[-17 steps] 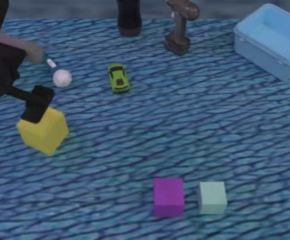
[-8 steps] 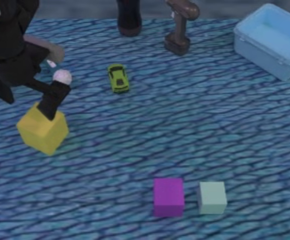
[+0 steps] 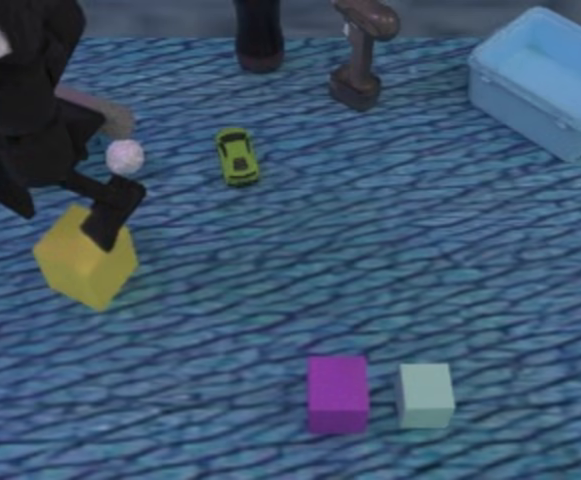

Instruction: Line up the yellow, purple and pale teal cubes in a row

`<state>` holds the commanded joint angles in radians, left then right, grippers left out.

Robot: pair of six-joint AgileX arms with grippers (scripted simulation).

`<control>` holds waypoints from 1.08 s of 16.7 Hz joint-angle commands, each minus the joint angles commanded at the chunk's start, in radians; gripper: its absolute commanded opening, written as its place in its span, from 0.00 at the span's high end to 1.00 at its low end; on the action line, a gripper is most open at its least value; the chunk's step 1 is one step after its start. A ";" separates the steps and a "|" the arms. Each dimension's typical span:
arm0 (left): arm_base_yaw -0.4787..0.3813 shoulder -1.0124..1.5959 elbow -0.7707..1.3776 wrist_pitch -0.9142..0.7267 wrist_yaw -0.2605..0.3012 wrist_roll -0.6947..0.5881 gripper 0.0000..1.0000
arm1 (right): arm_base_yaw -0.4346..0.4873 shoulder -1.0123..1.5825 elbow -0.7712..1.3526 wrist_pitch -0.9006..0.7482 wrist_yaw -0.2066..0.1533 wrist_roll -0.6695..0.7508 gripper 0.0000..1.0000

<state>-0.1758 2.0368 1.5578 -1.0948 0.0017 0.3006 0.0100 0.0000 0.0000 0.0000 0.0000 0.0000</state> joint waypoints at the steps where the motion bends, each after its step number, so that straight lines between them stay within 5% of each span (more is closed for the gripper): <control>1: 0.000 0.013 -0.026 0.042 0.000 0.000 0.00 | 0.000 0.000 0.000 0.000 0.000 0.000 0.00; 6: 0.000 0.079 -0.147 0.232 0.001 0.001 0.00 | 0.000 0.000 0.000 0.000 0.000 0.000 0.00; 11: 0.000 0.085 -0.157 0.246 0.001 0.001 0.00 | 0.000 0.000 0.000 0.000 0.000 0.000 0.00; 18: 0.000 0.085 -0.157 0.246 0.001 0.001 0.53 | 0.000 0.000 0.000 0.000 0.000 0.000 0.00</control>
<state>-0.1759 2.1220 1.4006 -0.8493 0.0024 0.3015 0.0100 0.0000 0.0000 0.0000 0.0000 0.0000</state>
